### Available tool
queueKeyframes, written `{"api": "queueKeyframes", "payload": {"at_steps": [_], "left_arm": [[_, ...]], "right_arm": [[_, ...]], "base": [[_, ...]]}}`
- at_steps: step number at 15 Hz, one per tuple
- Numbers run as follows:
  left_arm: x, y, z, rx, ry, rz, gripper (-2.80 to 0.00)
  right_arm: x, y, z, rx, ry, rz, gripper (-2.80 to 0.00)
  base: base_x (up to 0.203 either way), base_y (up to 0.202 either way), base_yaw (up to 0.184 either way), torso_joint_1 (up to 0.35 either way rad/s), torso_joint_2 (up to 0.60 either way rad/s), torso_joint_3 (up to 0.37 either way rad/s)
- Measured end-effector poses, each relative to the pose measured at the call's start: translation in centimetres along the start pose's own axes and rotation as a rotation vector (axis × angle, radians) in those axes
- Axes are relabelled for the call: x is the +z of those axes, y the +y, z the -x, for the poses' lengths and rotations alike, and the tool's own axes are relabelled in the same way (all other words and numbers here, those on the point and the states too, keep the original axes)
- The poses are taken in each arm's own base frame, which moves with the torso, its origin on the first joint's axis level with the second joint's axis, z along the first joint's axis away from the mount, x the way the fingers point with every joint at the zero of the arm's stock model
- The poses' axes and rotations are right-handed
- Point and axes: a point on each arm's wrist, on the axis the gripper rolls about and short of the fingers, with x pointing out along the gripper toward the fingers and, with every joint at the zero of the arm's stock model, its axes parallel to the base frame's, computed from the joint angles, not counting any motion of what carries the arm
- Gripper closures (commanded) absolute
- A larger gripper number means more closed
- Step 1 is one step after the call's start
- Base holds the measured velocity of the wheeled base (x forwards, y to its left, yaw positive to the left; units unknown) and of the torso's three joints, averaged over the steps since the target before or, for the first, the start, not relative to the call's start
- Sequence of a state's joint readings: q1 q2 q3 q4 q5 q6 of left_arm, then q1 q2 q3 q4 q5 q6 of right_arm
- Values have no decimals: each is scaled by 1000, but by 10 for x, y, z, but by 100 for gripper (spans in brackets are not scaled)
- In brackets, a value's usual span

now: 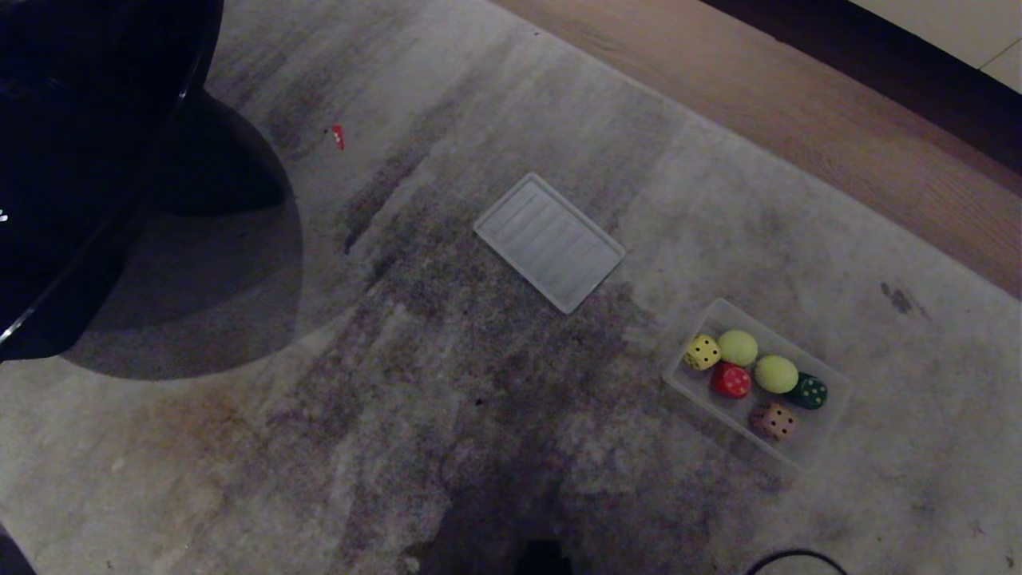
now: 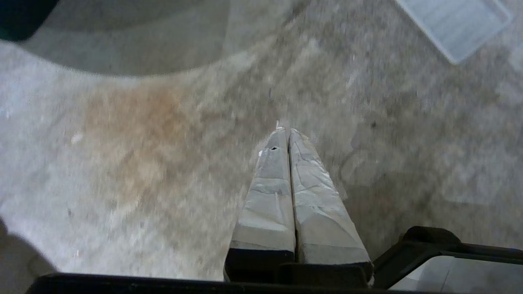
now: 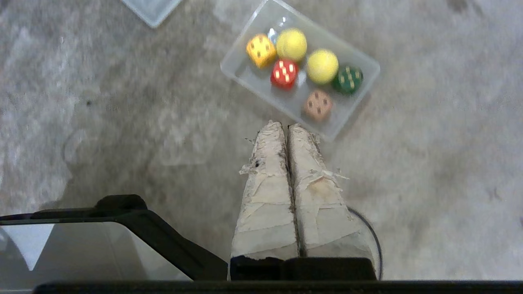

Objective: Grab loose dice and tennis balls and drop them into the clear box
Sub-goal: Close the lid

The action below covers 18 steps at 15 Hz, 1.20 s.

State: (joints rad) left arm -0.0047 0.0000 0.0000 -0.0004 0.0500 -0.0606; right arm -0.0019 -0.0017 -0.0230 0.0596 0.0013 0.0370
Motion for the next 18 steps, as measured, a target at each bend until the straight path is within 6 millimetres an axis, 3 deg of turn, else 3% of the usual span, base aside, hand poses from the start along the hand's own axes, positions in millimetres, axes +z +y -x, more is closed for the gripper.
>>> {"api": "queueKeyframes", "payload": {"at_steps": [4,12,18], "left_arm": [[0,0,0,-2,-1,0,0],[0,0,0,1,0,4,0],[0,0,0,2,0,5,0]], "right_arm": [[0,0,0,0,0,-1,0],[0,0,0,-1,0,-1,0],[0,0,0,-2,1,-2,0]], "base": [[167,0,1,2,0,1],[0,0,0,0,0,0],[1,-7,134,2,2,1]]}}
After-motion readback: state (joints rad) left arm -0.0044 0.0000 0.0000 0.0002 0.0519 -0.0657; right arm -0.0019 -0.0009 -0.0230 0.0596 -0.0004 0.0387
